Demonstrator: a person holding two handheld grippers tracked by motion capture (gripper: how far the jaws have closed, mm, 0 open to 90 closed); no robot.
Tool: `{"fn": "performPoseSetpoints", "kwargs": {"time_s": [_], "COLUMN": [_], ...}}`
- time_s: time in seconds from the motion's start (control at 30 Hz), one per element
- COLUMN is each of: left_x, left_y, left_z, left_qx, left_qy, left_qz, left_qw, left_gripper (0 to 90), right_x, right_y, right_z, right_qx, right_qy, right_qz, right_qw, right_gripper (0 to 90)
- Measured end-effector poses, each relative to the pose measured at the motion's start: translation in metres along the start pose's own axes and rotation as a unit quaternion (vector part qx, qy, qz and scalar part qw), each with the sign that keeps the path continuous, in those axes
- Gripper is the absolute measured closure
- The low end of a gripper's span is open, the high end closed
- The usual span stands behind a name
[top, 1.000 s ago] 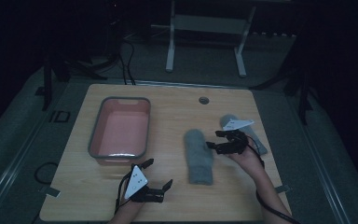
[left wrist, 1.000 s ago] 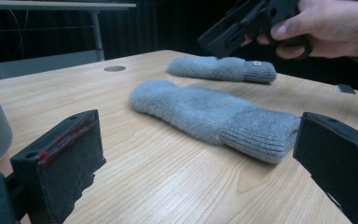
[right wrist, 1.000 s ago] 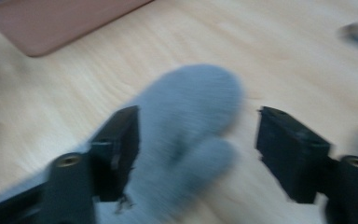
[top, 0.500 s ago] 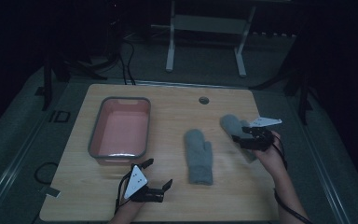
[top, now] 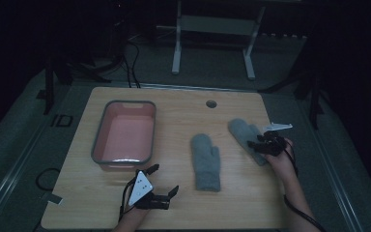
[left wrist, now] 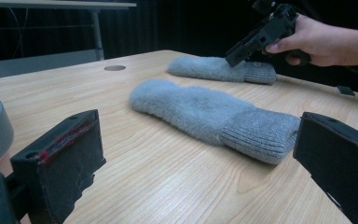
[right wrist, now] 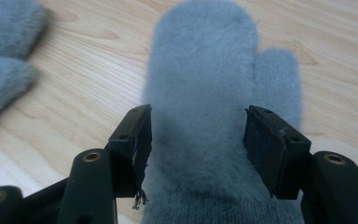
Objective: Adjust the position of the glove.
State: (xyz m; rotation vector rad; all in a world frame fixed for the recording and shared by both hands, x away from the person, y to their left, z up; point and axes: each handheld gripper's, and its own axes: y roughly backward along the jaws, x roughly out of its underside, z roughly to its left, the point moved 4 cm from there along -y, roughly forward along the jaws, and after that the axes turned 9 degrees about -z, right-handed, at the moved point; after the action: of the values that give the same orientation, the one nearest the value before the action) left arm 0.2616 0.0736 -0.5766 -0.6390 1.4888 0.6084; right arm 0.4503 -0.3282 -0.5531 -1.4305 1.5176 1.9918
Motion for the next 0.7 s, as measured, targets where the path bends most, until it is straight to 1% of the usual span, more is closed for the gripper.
{"fn": "performPoseSetpoints", "kwargs": {"time_s": [0.03, 0.1, 0.17, 0.23, 0.27, 0.3, 0.33, 0.4, 0.47, 0.5, 0.6, 0.67, 0.7], "left_x": [0.0, 0.0, 0.0, 0.0, 0.0, 0.0, 0.0, 0.0, 0.0, 0.0, 0.0, 0.0, 0.0], "left_y": [0.0, 0.0, 0.0, 0.0, 0.0, 0.0, 0.0, 0.0, 0.0, 0.0, 0.0, 0.0, 0.0], "left_z": [0.0, 0.0, 0.0, 0.0, 0.0, 0.0, 0.0, -0.001, -0.001, -0.001, 0.0, 0.0, 0.0], "left_qx": [0.0, 0.0, 0.0, 0.0, 0.0, 0.0, 0.0, -0.001, -0.001, -0.001, -0.001, -0.001, -0.001], "left_qy": [0.0, -0.001, -0.001, -0.001, -0.001, -0.002, -0.002, -0.002, -0.003, -0.002, -0.001, -0.001, -0.001], "left_qz": [0.0, 0.0, 0.0, 0.001, 0.001, 0.001, 0.0, 0.0, 0.0, 0.0, 0.0, -0.001, -0.001], "left_qw": [1.0, 1.0, 1.0, 1.0, 1.0, 1.0, 1.0, 1.0, 1.0, 1.0, 1.0, 1.0, 1.0], "left_gripper": [1.8, 1.8, 1.8, 1.8, 1.8, 1.8, 1.8, 1.8, 1.8, 1.8, 1.8, 1.8, 1.8], "right_x": [0.001, 0.004, 0.007, 0.009, 0.011, 0.011, 0.012, 0.012, 0.011, 0.01, 0.007, 0.006, 0.004], "right_y": [-0.002, -0.007, -0.011, -0.013, -0.014, -0.015, -0.015, -0.014, -0.013, -0.011, -0.005, 0.002, 0.008], "right_z": [-0.001, -0.002, -0.001, 0.0, 0.001, 0.001, 0.001, -0.002, -0.002, -0.001, 0.003, 0.007, 0.01], "right_qx": [0.0, 0.0, -0.006, 0.0, 0.003, 0.006, 0.009, 0.017, 0.022, 0.029, 0.057, 0.068, 0.079], "right_qy": [-0.002, -0.004, -0.004, 0.0, 0.008, 0.012, 0.01, -0.012, -0.031, -0.039, -0.048, -0.069, -0.078], "right_qz": [-0.002, 0.005, 0.01, 0.017, 0.021, 0.023, 0.023, 0.023, 0.018, 0.015, 0.001, -0.011, -0.015], "right_qw": [1.0, 1.0, 0.9999, 0.9999, 0.9997, 0.9996, 0.9996, 0.9995, 0.9991, 0.9987, 0.9972, 0.9952, 0.9937], "right_gripper": [42.9, 43.8, 44.0, 47.7, 49.0, 53.8, 56.9, 68.3, 76.2, 79.1, 81.3, 81.5, 81.4]}}
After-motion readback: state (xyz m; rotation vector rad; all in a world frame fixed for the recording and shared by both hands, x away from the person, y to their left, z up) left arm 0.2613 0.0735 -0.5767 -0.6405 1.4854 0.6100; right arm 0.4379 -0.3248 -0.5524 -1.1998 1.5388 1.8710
